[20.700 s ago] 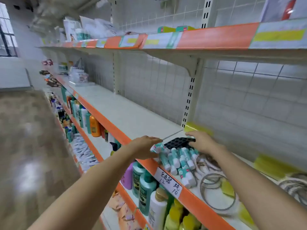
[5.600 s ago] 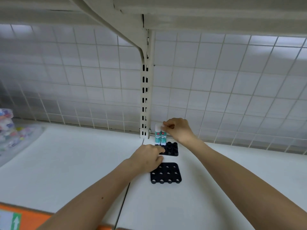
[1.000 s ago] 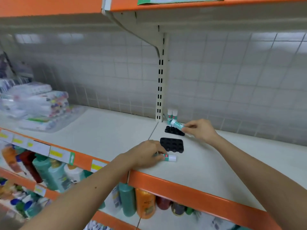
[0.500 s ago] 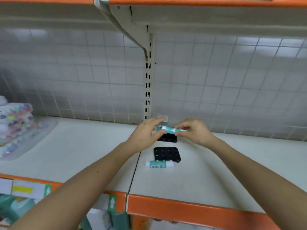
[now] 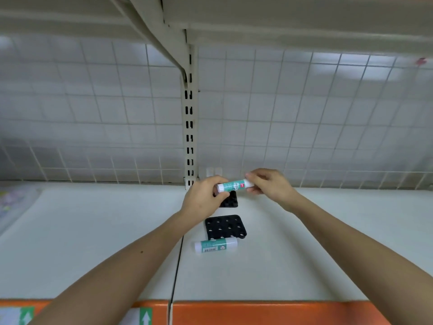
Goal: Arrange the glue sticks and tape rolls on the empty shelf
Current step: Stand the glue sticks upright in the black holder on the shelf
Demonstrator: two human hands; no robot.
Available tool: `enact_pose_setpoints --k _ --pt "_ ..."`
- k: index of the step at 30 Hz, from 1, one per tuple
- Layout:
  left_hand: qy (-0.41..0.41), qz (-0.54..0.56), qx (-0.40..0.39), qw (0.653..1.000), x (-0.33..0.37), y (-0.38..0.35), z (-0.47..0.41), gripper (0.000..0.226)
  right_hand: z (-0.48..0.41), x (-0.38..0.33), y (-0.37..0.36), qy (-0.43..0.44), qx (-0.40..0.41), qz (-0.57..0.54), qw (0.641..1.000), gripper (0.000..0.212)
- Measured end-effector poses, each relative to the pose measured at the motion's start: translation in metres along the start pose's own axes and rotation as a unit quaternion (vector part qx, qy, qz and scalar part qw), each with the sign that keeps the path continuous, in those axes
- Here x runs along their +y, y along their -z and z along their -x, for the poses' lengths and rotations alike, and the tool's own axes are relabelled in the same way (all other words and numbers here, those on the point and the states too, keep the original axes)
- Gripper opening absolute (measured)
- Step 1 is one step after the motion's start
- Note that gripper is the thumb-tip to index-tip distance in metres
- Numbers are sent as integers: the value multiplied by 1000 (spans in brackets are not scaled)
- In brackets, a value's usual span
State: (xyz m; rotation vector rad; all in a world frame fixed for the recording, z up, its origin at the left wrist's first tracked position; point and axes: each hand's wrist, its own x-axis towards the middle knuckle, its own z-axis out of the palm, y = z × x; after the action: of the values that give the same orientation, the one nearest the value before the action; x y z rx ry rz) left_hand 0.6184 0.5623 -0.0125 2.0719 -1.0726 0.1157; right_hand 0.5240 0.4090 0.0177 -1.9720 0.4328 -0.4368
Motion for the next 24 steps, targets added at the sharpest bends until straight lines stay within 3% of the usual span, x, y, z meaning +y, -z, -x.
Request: enact_pose_setpoints --k 4,8,12,16,24 --pt "22 36 18 999 0 -5 -6 29 -11 -3 -1 -20 27 -100 994 9" --pt "35 28 -36 998 -8 -10 -10 40 -24 -9 -6 -9 39 -103 994 22" --pt "33 -80 -98 991 -21 -11 -12 40 -36 -13 -5 3 83 32 996 28" --pt "16 -209 -227 951 -26 -9 -14 41 -48 -17 -14 41 77 138 987 29" --pt "0 -263 -275 925 -29 -6 -22 50 -62 -16 -29 59 1 191 980 27"
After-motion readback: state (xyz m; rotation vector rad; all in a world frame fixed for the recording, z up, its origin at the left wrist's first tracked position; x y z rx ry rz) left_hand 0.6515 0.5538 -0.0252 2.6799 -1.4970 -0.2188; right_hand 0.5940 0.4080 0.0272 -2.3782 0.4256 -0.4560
